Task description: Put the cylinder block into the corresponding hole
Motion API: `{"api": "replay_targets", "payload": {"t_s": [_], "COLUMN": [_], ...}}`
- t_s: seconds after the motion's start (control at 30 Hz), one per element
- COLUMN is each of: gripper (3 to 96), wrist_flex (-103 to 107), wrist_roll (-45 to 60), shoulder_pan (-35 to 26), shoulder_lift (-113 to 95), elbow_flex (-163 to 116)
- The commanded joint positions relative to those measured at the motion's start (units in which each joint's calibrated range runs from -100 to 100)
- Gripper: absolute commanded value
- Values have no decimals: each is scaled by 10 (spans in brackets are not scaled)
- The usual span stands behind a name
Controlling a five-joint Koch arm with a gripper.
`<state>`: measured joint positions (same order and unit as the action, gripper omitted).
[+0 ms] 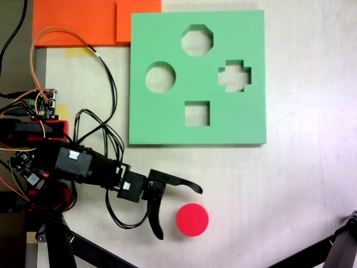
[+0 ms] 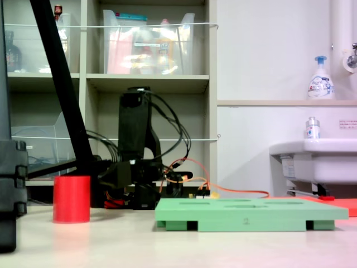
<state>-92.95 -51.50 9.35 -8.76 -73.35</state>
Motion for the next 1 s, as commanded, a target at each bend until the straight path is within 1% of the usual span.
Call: {"api": "replay_targets", "payload": {"t_s": [0.03,0.37,0.57,0.63,0.7,0.77,0.8,0.9,1.0], "gripper": [897,894,885,804,670,574,547,506,501], "wrist_flex": [-70,-70,-70,-70,-70,-70,-70,-70,-70], "wrist_roll": [-5,-9,-9,-9,-9,-9,-9,-9,-9], "shoulder_pan": [6,12,12,12,14,16,17,17,17], "shoulder_lift": [53,156,178,178,174,159,152,141,138], "elbow_flex": [40,125,138,138,132,126,123,116,112]}}
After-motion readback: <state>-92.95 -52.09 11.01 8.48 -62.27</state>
